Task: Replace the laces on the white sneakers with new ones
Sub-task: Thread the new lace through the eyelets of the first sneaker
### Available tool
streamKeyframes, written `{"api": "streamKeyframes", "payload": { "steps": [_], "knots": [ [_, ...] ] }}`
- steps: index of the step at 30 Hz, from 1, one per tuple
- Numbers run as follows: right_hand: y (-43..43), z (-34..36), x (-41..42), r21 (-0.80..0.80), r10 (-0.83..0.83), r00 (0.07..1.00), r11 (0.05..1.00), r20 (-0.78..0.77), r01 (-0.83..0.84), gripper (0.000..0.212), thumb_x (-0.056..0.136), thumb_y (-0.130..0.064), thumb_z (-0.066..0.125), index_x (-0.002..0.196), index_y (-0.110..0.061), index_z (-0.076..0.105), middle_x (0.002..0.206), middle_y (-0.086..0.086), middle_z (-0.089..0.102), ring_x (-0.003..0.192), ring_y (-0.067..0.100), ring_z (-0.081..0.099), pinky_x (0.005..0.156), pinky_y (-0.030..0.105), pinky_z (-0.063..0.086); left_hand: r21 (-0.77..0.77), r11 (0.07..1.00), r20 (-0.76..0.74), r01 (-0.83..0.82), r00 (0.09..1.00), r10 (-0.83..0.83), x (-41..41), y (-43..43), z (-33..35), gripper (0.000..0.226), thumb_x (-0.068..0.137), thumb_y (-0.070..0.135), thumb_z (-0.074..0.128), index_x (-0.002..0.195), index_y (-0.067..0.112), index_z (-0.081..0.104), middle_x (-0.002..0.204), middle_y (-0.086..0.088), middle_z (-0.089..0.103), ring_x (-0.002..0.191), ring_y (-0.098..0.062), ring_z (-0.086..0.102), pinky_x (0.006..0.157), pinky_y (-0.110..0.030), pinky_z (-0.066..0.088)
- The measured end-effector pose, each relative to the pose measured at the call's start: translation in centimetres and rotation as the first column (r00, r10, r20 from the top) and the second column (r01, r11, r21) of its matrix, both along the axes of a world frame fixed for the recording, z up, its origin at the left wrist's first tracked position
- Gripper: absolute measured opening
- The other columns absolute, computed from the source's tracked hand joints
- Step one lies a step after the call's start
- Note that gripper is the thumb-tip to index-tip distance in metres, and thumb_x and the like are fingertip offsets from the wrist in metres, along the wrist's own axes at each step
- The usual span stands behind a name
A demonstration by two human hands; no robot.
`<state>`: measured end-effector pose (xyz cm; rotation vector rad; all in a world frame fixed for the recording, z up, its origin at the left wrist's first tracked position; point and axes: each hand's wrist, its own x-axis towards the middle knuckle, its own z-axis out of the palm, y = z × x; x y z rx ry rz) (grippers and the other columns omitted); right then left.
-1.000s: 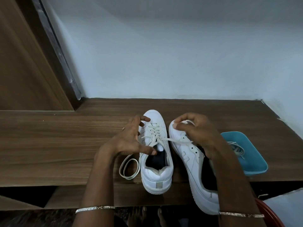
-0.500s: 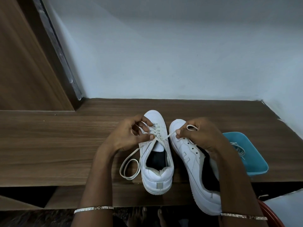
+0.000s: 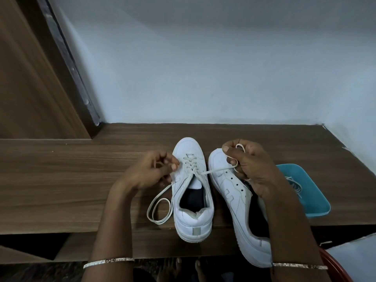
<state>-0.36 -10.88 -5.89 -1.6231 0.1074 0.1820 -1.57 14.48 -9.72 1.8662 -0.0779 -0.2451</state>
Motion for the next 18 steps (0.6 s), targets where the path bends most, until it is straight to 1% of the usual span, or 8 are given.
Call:
{"api": "streamKeyframes", "payload": {
  "steps": [2,4,6,8,10,12,14,18],
  "knots": [
    [0.2,-0.2,-0.1,-0.121,0.040,0.999,0.992,0.020,-0.037,0.010,0.092,-0.018,0.069,0.092,-0.008,0.071,0.052,-0.008,0.047,0.041,0.001,0.038,0.037,0.017,0.027,-0.002,0.996,-0.054,0.087,0.995,-0.087,-0.2,-0.1,0.1,0.007,0.092,0.009,0.068,0.095,0.004,0.068,0.074,-0.008,0.066,0.063,-0.013,0.062,0.051,-0.018,0.046],
    [0.6,-0.2,-0.3,-0.248,0.127,0.991,0.962,0.041,-0.113,0.014,0.088,-0.028,0.075,0.087,-0.014,0.076,0.052,-0.009,0.049,0.045,0.002,0.041,0.041,0.016,0.032,0.020,0.988,-0.058,0.154,0.987,-0.152,-0.2,-0.3,0.3,0.010,0.088,0.011,0.073,0.092,0.002,0.071,0.074,-0.004,0.067,0.065,-0.011,0.061,0.058,-0.018,0.048],
    [1.0,-0.1,-0.4,-0.381,0.249,0.966,0.901,0.063,-0.207,0.018,0.083,-0.034,0.079,0.080,-0.016,0.077,0.057,-0.002,0.059,0.052,0.004,0.049,0.049,0.017,0.038,0.055,0.981,-0.056,0.184,0.982,-0.181,-0.1,-0.5,0.4,0.013,0.084,0.016,0.077,0.089,0.005,0.073,0.073,0.001,0.068,0.067,-0.010,0.060,0.063,-0.020,0.048],
    [1.1,-0.2,-0.4,-0.501,0.352,0.935,0.819,0.053,-0.280,0.019,0.078,-0.033,0.083,0.076,-0.015,0.078,0.072,0.005,0.069,0.061,0.004,0.057,0.060,0.022,0.043,0.072,0.979,-0.058,0.191,0.981,-0.187,-0.2,-0.6,0.5,0.016,0.081,0.021,0.080,0.088,0.008,0.074,0.075,0.001,0.070,0.071,-0.011,0.060,0.066,-0.022,0.049],
    [1.1,-0.5,-0.2,-0.589,0.401,0.916,0.744,0.016,-0.316,0.020,0.077,-0.031,0.084,0.073,-0.012,0.077,0.074,0.008,0.069,0.061,0.004,0.055,0.062,0.026,0.042,0.070,0.978,-0.066,0.198,0.979,-0.193,-0.2,-0.6,0.5,0.021,0.078,0.025,0.083,0.088,0.008,0.075,0.079,-0.003,0.072,0.075,-0.013,0.061,0.070,-0.025,0.050],
    [1.1,-0.8,-0.1,-0.619,0.414,0.910,0.714,-0.002,-0.326,0.020,0.078,-0.030,0.084,0.069,-0.014,0.075,0.065,-0.001,0.066,0.057,0.000,0.053,0.060,0.025,0.041,0.079,0.974,-0.066,0.214,0.976,-0.209,-0.3,-0.6,0.6,0.016,0.079,0.024,0.082,0.086,0.011,0.075,0.077,0.000,0.071,0.073,-0.011,0.060,0.069,-0.023,0.048],
    [1.2,-0.9,-0.2,-0.596,0.414,0.910,0.730,-0.004,-0.334,0.019,0.079,-0.028,0.083,0.065,-0.020,0.072,0.056,-0.011,0.063,0.054,-0.003,0.055,0.060,0.022,0.041,0.091,0.968,-0.063,0.234,0.971,-0.229,-0.3,-0.6,0.7,0.006,0.083,0.019,0.079,0.083,0.014,0.075,0.072,0.005,0.069,0.069,-0.005,0.059,0.065,-0.018,0.046],
    [1.3,-0.9,-0.4,-0.553,0.399,0.917,0.764,0.000,-0.332,0.018,0.079,-0.029,0.083,0.069,-0.018,0.073,0.058,-0.006,0.065,0.055,0.001,0.058,0.062,0.024,0.045,0.022,0.978,-0.077,0.206,0.976,-0.204,-0.2,-0.8,0.6,0.010,0.091,0.006,0.065,0.088,0.000,0.072,0.068,0.006,0.064,0.061,0.000,0.054,0.059,-0.012,0.043]
  ]
}}
